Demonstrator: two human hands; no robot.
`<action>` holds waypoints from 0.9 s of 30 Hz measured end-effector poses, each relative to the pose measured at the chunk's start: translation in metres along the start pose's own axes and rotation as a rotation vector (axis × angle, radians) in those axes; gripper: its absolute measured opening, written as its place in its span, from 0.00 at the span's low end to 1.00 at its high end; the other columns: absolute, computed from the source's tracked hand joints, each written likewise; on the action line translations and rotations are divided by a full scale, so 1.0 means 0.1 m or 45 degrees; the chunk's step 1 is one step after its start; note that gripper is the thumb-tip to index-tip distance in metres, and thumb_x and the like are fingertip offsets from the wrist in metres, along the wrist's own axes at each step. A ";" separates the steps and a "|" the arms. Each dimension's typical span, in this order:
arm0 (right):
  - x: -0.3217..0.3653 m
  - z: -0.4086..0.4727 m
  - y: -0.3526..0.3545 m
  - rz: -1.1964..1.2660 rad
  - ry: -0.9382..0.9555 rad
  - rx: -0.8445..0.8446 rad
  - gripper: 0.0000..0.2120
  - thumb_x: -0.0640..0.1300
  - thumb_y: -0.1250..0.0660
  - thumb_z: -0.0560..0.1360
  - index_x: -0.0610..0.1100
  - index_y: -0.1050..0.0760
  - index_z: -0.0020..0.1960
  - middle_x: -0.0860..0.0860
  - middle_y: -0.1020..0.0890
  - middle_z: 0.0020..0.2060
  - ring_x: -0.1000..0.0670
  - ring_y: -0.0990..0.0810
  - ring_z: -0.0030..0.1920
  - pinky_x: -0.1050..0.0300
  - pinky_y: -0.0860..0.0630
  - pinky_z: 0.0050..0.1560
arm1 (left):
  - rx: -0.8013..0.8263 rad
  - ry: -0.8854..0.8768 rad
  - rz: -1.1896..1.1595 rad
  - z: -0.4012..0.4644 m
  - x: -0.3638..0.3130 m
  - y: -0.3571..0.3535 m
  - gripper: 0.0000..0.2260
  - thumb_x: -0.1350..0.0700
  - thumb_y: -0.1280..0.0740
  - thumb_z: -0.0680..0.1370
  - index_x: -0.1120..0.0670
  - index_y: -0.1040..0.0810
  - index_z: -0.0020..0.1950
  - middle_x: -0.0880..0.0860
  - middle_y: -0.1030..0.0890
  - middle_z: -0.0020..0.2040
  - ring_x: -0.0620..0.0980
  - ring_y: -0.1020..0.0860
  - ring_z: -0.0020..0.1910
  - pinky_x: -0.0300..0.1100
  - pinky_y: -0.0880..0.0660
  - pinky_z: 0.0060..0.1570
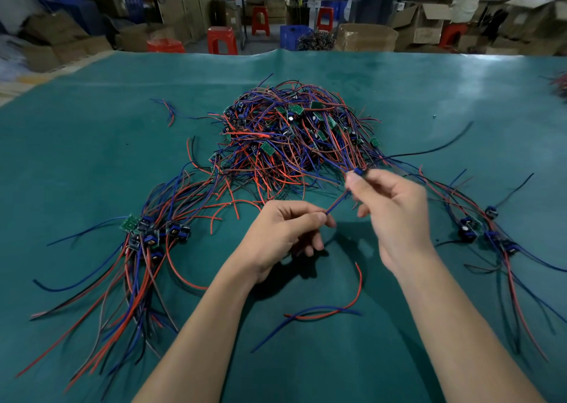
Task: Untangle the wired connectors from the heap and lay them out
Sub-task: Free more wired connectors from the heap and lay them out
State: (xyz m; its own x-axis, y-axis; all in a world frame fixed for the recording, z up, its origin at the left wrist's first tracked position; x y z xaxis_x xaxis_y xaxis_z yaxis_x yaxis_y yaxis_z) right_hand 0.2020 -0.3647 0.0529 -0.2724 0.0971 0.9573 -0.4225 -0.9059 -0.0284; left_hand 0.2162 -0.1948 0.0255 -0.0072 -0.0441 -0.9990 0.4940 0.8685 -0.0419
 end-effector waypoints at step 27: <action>0.57 0.36 1.81 -0.890 -0.276 -0.028 0.04 0.37 0.26 0.74 0.41 0.17 0.49 0.48 0.19 0.27 0.54 0.27 0.25 0.66 0.31 0.21 | -0.128 -0.023 -0.024 0.03 0.02 0.05 0.09 0.67 0.36 0.80 0.59 0.18 0.45 0.56 0.17 0.35 0.45 0.23 0.29 0.32 0.31 0.29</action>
State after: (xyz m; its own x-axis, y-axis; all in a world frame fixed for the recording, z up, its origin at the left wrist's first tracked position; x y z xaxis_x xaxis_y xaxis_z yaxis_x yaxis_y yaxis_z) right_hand 0.1413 -0.5382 0.1130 0.2438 0.5639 0.7890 -0.4527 -0.6533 0.6068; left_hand 0.2218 -0.1920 0.0232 0.0006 -0.0693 -0.9976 0.4042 0.9125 -0.0631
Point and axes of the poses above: each hand's wrist, its own z-axis towards the middle knuckle, its own y-axis out of the back of the hand, x = y × z, the point moved 7 cm from there along z, towards the middle knuckle
